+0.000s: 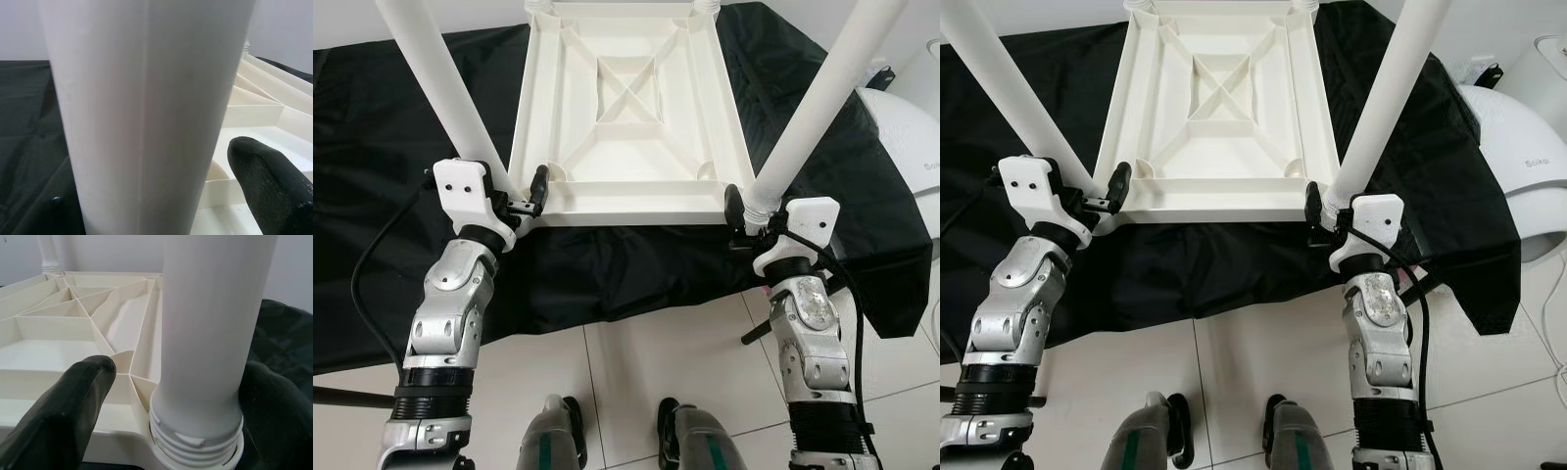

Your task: Building children table

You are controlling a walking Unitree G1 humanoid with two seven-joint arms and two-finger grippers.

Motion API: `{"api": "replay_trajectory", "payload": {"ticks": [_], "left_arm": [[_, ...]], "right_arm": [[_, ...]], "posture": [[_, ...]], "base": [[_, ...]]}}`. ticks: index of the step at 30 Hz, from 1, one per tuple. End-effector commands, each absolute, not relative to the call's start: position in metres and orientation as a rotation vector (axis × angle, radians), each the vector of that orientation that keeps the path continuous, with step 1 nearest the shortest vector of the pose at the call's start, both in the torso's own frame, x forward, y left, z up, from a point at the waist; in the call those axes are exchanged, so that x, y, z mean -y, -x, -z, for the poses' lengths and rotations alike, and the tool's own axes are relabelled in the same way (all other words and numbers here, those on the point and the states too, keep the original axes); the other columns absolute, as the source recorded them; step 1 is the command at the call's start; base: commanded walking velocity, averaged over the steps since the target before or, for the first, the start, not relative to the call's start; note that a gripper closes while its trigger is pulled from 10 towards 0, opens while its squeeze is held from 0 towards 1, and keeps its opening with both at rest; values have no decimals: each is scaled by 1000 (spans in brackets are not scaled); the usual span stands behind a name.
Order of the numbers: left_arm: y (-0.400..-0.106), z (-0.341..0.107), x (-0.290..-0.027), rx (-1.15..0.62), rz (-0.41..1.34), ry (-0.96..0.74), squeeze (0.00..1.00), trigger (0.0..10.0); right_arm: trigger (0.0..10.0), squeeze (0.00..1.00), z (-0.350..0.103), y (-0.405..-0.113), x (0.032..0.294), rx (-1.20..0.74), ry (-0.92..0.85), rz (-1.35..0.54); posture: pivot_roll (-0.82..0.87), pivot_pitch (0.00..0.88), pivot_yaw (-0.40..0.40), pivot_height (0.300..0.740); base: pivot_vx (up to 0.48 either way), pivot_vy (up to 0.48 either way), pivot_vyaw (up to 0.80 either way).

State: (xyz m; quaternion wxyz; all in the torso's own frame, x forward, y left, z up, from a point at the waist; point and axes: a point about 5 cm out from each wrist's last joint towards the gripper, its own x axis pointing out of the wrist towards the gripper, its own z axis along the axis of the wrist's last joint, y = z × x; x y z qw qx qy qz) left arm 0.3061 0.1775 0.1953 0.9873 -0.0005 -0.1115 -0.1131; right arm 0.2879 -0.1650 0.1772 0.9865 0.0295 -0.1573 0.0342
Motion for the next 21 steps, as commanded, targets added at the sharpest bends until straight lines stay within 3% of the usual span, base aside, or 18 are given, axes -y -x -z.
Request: {"api": "replay_trajectory", "payload": {"ticks": [1, 21], "left_arm": [[-305, -192, -175, 203, 236, 2, 0, 10000], [-303, -192, -176, 201, 208, 10, 0, 10000]], "right_arm": [[10000, 0, -169, -290, 165, 269, -92, -73], [10000, 0, -168, -291, 163, 286, -13, -89]], "posture": [[-63, 175, 10, 740], [-55, 174, 1, 740]], "base": [[0, 0, 0], [0, 0, 0]]}}
